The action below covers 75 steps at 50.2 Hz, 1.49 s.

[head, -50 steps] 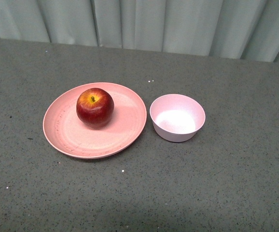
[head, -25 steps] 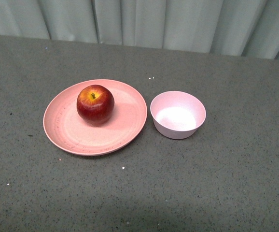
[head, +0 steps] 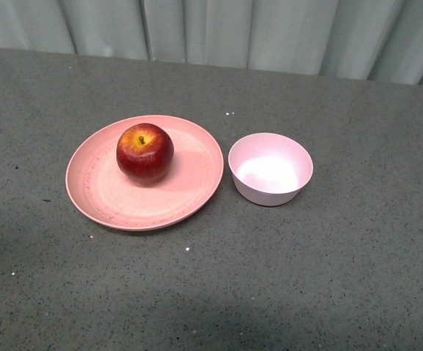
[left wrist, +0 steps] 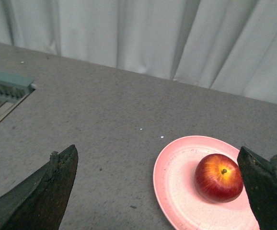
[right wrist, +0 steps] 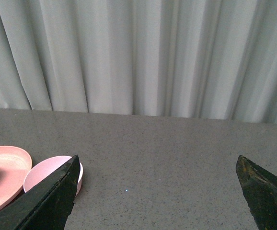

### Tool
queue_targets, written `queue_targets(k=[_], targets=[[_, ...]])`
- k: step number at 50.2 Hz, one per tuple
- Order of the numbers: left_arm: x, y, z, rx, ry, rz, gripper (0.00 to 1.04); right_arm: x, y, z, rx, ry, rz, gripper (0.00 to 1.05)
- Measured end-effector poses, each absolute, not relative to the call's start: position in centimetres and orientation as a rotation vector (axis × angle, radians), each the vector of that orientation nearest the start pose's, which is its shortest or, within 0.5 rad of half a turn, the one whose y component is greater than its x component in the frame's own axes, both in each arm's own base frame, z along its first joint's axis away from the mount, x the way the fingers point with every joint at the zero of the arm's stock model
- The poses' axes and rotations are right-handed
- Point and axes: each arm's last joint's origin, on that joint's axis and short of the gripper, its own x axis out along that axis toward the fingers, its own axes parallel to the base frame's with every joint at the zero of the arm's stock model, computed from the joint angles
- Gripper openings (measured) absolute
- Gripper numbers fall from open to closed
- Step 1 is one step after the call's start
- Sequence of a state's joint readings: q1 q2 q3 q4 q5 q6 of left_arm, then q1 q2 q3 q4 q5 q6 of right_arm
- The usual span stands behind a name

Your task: Move apple from plate to bowl

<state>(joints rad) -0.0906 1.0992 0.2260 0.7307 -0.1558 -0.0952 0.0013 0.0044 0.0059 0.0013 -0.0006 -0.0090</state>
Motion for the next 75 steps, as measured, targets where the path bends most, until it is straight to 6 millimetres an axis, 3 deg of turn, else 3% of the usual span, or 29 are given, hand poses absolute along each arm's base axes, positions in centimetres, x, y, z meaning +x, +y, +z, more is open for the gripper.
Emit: queue_targets(k=[15, 20, 33, 47, 75], targets=[[28.8, -4.4, 15.5, -0.098, 0.28, -0.049, 0.98, 9.8, 0.0, 16.5, -0.009, -0.003, 0.002, 0.95], [32.0, -6.5, 14.5, -0.083, 0.325, -0.113, 0.98, 9.8, 0.0, 16.5, -0.009, -0.003, 0.002, 0.95], [37.2, -11.0, 11.6, -0.041, 0.438, -0.181, 0.98, 9.8, 0.0, 16.5, -0.009, -0.003, 0.002, 0.95], [38.7, -11.4, 9.2, 0.001, 0.555, -0.146, 0.98, 9.8, 0.0, 16.5, -0.009, -0.003, 0.002, 0.95], [38.1, -11.6, 6.5, 0.016, 0.691, -0.188, 0.98, 9.8, 0.0, 16.5, -0.009, -0.003, 0.002, 0.95]])
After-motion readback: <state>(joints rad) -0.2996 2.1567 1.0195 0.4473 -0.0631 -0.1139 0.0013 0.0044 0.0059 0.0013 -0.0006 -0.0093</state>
